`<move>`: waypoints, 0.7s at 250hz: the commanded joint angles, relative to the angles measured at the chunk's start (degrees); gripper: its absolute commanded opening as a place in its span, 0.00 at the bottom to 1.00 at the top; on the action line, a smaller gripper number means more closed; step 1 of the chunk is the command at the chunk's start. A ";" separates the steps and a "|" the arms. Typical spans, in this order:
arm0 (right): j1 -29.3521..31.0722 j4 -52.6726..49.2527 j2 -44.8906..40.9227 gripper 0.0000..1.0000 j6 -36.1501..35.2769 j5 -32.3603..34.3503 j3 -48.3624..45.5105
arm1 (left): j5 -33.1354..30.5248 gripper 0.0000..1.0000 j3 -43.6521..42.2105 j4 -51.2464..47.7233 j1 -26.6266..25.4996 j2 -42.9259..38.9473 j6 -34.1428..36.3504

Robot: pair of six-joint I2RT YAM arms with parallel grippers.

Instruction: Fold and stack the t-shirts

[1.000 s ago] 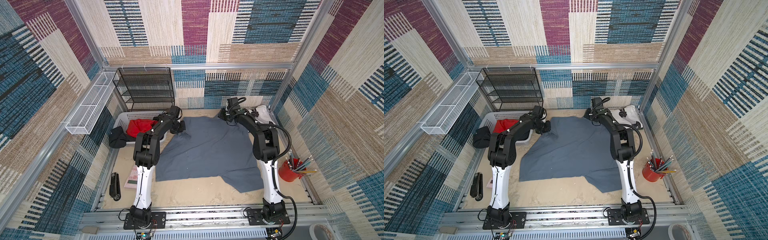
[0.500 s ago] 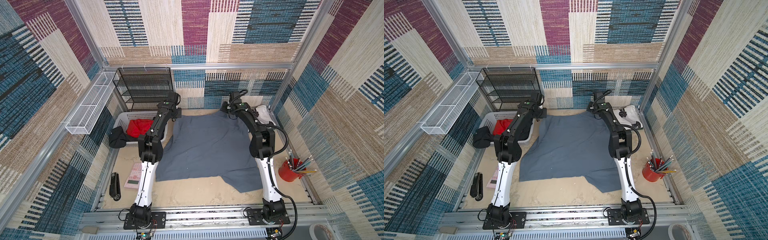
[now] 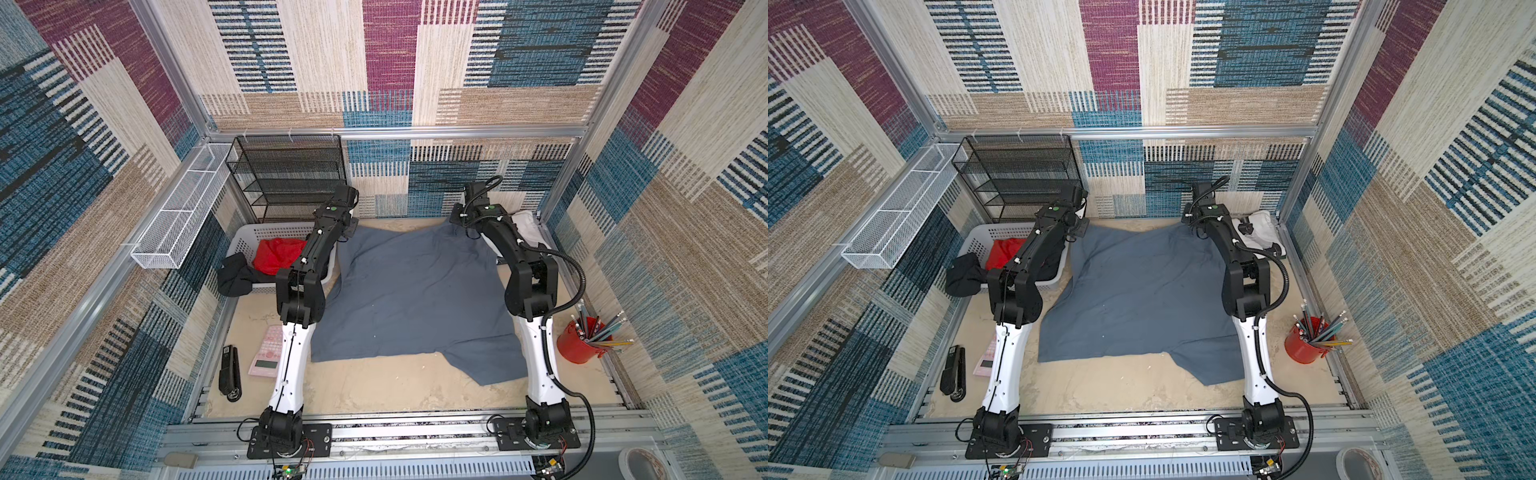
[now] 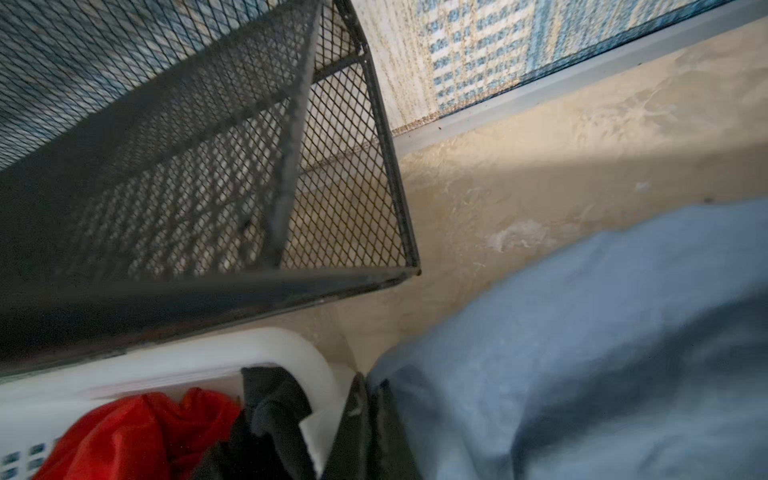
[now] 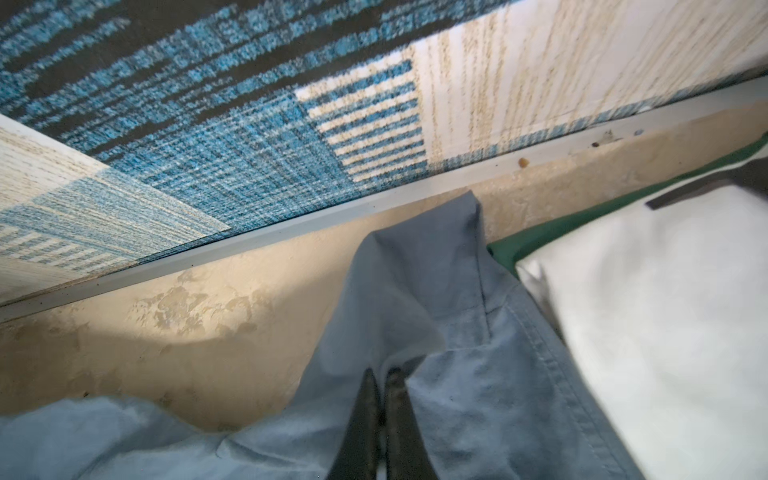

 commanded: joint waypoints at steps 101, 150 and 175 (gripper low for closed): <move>0.13 -1.43 -0.54 0.00 -3.08 6.45 4.53 | -6.62 0.00 -13.07 24.63 2.41 -8.22 12.28; 0.10 -1.22 -0.76 0.00 -3.45 6.70 3.88 | -3.32 0.00 -11.82 25.85 2.30 -7.40 13.89; 0.11 -1.15 -0.59 0.00 -3.22 6.02 3.21 | -5.92 0.00 -11.10 24.83 2.29 -6.71 12.61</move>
